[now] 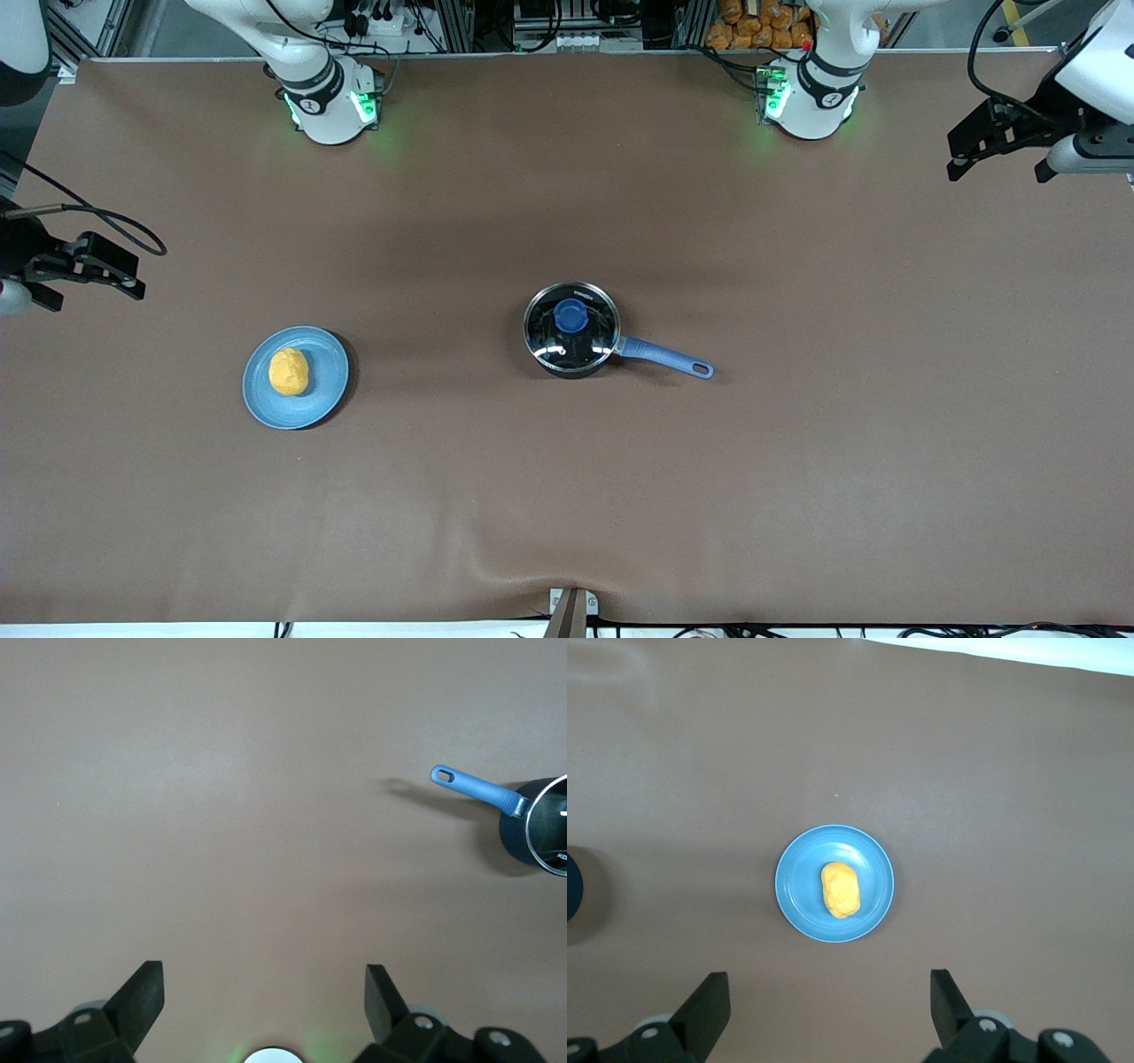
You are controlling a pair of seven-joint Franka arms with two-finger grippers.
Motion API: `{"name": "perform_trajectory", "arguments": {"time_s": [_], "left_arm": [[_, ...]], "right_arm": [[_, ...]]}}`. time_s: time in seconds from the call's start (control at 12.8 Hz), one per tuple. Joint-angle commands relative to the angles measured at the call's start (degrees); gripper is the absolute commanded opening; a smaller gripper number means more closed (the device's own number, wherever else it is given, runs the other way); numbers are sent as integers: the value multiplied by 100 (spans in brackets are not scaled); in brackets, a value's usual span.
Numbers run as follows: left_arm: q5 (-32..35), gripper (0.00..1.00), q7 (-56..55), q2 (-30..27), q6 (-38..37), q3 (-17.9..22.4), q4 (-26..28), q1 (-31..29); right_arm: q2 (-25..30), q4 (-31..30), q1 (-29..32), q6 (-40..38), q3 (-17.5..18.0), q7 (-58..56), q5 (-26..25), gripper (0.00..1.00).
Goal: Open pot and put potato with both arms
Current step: 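Move the left gripper toward the glass lid on the saucepan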
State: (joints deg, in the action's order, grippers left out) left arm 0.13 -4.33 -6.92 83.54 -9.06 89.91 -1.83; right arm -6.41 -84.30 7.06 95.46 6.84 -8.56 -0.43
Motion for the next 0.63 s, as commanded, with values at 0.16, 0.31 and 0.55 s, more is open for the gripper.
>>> {"name": "perform_trajectory", "arguments": {"time_s": [0.16,0.31,0.55], "left_arm": [[-136,100,-6,24,-181,-87,-192,-99],[-145,100,20,242,-181,-122,-342,-28],[-391,100,-521,542,-110,-429,-351,331]], "right_arm": [[737,-1097,164,780,151,-128,-115,100],[711,-1080,164,746,151,-137,-106,100],[702,-904,164,579,142,-84,-106,100]]}}
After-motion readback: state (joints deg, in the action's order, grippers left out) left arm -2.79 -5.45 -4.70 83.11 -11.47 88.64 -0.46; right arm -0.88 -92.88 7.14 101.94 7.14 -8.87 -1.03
